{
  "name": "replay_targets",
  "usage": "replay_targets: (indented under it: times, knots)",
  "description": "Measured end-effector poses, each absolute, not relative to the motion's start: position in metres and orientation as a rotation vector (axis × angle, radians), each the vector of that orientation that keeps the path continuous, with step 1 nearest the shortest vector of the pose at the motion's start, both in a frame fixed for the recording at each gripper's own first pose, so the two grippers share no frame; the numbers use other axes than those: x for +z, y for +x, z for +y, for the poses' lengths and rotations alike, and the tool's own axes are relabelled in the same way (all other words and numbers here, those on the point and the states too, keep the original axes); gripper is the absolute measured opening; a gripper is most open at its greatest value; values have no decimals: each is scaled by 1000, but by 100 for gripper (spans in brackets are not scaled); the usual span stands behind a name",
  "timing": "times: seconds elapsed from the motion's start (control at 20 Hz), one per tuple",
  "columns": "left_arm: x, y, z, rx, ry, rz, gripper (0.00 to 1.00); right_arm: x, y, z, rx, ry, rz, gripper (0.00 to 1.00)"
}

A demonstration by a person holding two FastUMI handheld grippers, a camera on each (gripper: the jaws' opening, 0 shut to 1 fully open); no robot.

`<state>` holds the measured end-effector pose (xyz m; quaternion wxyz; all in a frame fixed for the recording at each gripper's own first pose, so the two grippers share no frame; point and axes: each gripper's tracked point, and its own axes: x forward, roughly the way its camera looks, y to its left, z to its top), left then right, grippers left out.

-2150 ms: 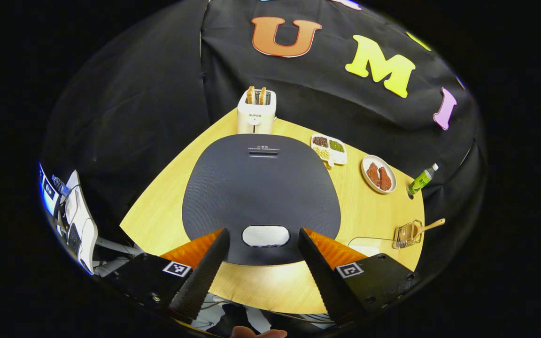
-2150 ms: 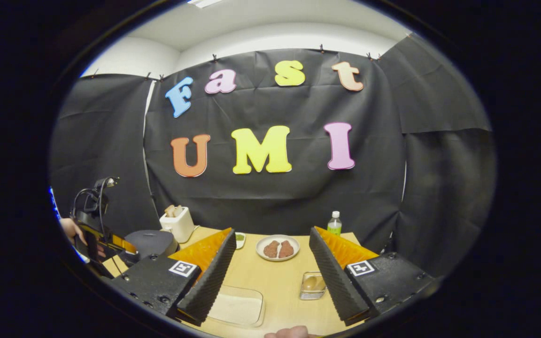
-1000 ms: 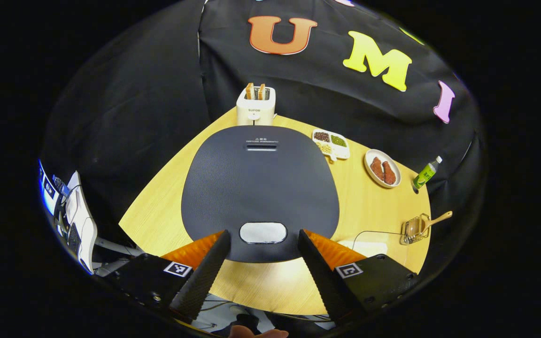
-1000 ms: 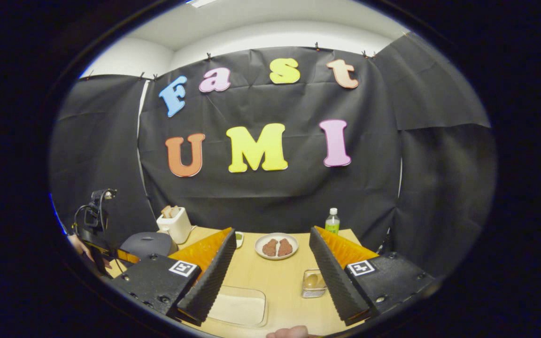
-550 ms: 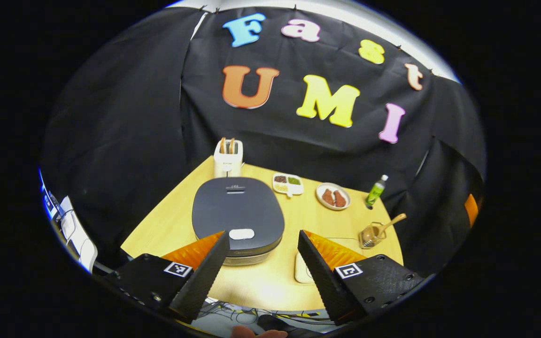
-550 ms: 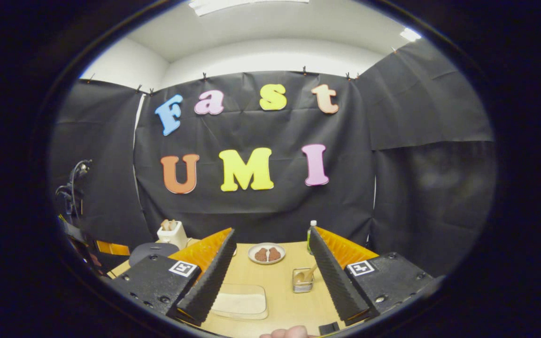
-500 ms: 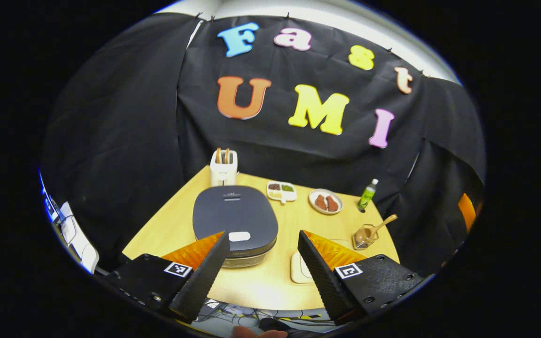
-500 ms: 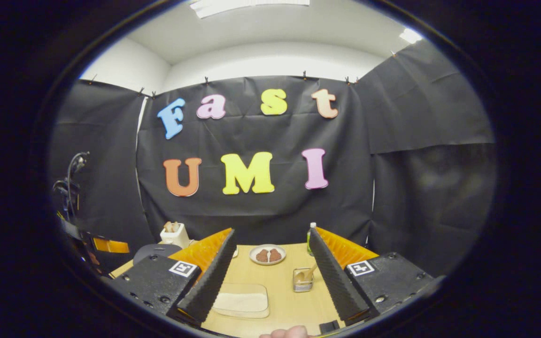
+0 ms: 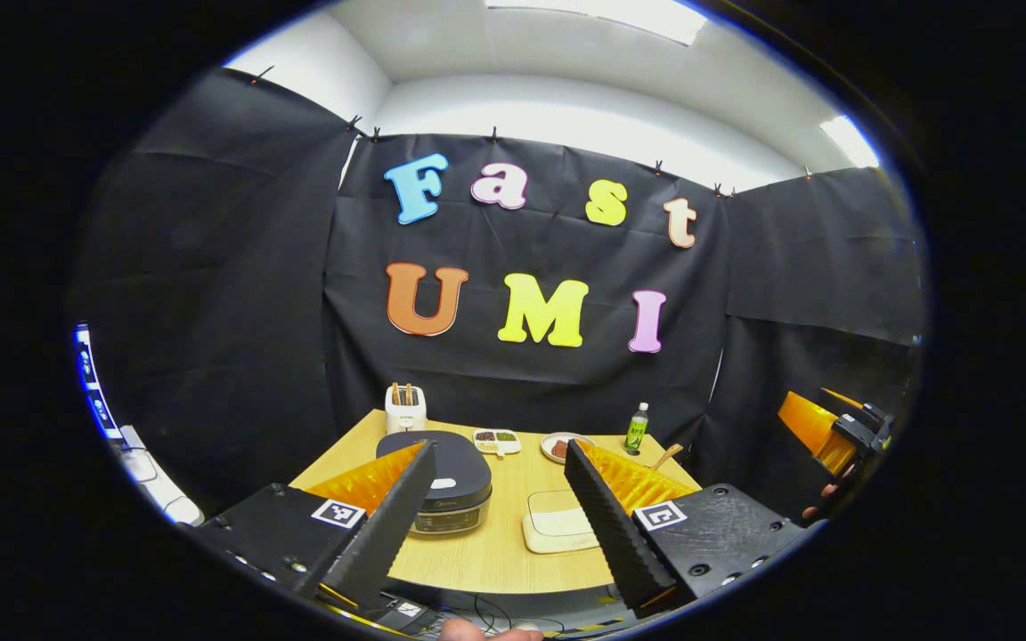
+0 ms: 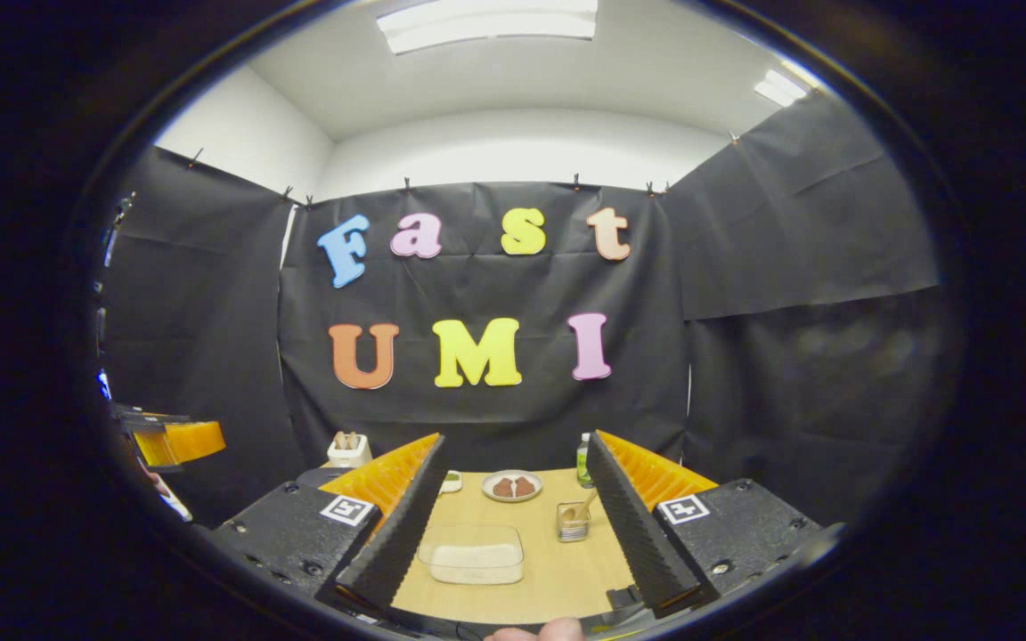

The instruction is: Close the left gripper, press the button to open the rice cooker; take a wooden spoon from the chopstick holder with the right hand, scoop a spoonful of rice and pour it into the rice cooker, then put the wooden spoon back into the chopstick holder.

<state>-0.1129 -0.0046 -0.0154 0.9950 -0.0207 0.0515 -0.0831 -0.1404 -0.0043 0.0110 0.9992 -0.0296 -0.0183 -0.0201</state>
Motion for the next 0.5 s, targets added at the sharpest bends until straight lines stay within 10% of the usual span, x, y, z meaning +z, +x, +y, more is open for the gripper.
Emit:
replay_targets:
  times: [0.5]
  knots:
    - [-17,-151,-6,-120,22,17,94,-20,-180,16,-41,-46,-23,100]
